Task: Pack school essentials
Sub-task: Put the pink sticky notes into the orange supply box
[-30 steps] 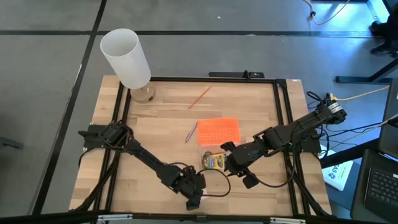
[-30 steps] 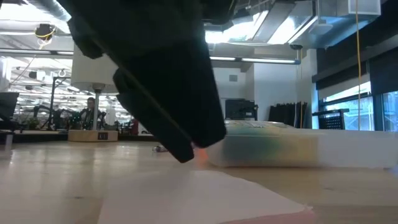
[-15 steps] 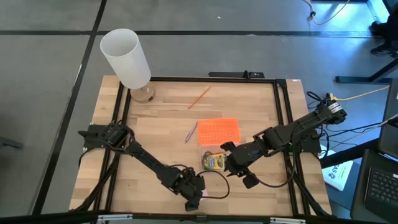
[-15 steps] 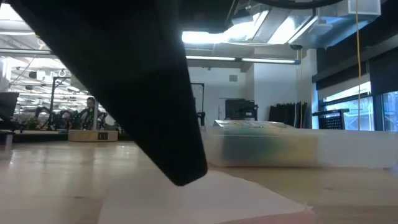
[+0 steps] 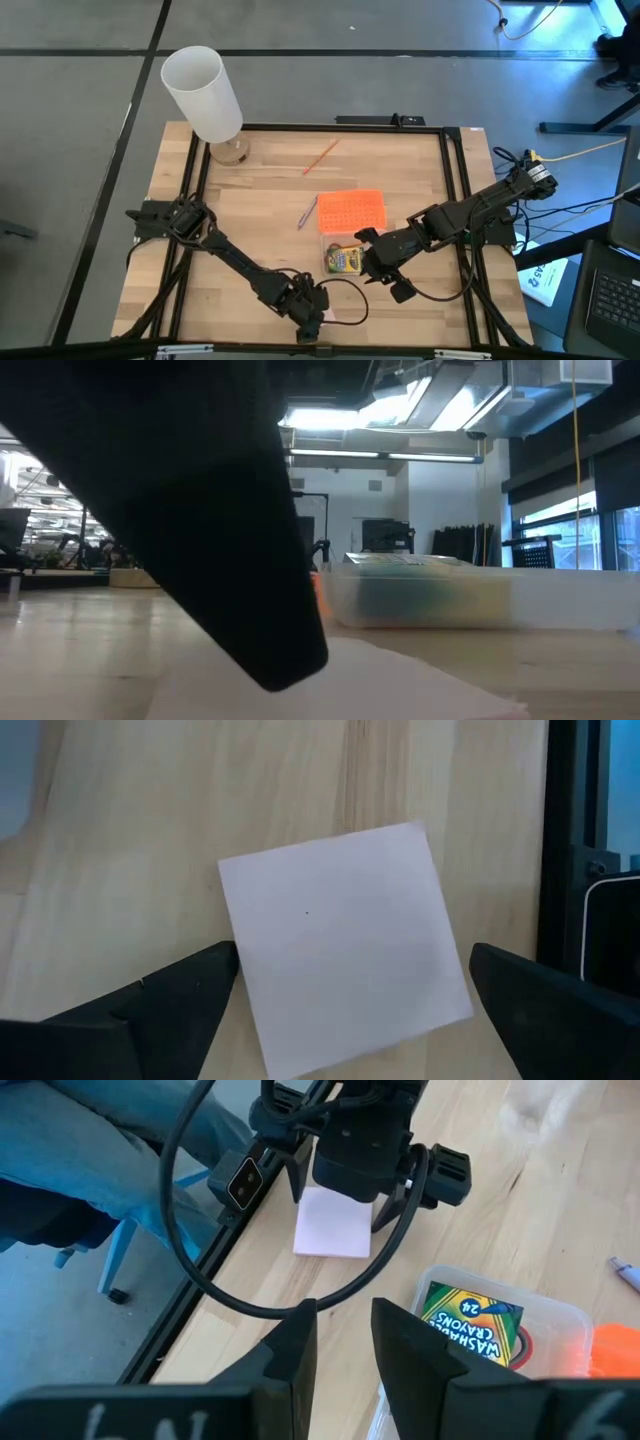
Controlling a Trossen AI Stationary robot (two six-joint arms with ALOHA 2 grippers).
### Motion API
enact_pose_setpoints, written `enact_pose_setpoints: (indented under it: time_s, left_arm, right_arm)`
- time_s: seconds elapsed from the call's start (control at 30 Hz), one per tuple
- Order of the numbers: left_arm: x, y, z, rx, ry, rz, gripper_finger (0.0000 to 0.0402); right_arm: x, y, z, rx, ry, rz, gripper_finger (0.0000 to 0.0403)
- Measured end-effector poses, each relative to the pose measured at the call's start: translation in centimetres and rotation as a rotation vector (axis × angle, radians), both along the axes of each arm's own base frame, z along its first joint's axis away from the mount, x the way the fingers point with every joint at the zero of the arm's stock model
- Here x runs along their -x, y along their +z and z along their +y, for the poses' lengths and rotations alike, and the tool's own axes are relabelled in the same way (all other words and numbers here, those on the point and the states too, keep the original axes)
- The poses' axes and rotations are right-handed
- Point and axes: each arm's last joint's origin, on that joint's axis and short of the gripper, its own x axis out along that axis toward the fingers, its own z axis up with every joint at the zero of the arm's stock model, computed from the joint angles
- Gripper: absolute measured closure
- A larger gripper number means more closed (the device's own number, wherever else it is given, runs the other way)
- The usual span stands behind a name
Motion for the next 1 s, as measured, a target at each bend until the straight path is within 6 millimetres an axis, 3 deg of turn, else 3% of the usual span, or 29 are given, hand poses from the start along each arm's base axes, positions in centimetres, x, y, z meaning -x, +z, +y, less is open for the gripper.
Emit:
enact_pose_setpoints:
  time_s: [0.37,1.0]
  left_arm:
    - [0.3,-0.5,0.1,-0.063,0.020,0.017,0.0004]
    - [0.7,-1.0,2.5,-0.241,0.097,0.105,0.0003]
  right_arm:
    - [0.0,0.0,0.0,0.000,0.000,-0.001,0.0302]
    - [0.0,0.0,0.0,0.000,0.000,-0.001,0.0302]
